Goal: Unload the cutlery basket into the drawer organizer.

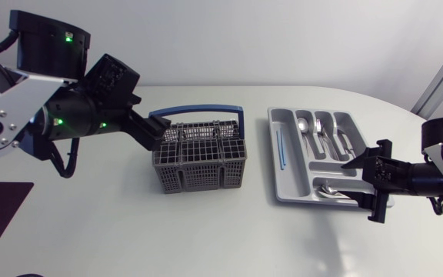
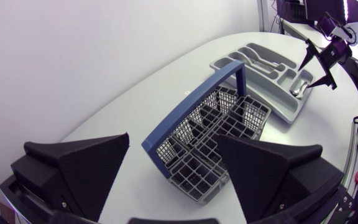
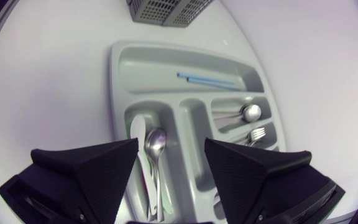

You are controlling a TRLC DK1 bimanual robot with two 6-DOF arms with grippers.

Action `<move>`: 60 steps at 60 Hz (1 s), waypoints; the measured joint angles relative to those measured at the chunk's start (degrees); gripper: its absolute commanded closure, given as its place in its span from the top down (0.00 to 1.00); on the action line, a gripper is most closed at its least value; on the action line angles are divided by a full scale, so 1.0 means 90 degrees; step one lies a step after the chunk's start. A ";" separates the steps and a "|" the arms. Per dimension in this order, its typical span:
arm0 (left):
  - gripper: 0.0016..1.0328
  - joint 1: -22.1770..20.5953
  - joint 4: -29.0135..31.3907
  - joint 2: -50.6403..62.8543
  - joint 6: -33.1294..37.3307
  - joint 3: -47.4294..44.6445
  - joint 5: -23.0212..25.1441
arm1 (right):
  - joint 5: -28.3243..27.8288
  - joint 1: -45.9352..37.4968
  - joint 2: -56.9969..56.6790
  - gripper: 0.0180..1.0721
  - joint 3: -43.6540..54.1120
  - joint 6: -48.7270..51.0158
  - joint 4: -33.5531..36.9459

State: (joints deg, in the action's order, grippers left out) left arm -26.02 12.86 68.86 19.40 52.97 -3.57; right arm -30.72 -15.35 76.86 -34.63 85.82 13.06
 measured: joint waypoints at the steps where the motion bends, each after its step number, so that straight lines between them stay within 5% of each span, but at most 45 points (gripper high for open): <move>1: 0.96 0.0002 -0.0007 -0.0022 0.0002 -0.0032 0.0000 | -0.0007 0.0100 -0.0100 0.86 0.0010 -0.0090 0.0000; 14: 0.95 0.0005 -0.0090 -0.0238 0.0068 -0.0614 -0.0002 | 0.0095 0.1676 -0.0891 0.86 0.0168 -0.1651 -0.0561; 27: 0.95 0.0107 -0.0090 -0.0289 0.0199 -0.1163 0.0005 | 0.0809 0.2929 -0.0471 0.86 0.0165 -0.3155 -0.1989; 60: 0.95 0.0464 -0.0763 0.0260 0.0551 -0.1753 0.0005 | 0.2404 0.4311 0.1370 0.86 -0.0534 -0.4787 -0.3670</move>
State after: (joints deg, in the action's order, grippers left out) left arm -21.85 6.00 71.20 24.36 37.19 -3.53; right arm -9.08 23.44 89.19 -39.44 42.74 -19.97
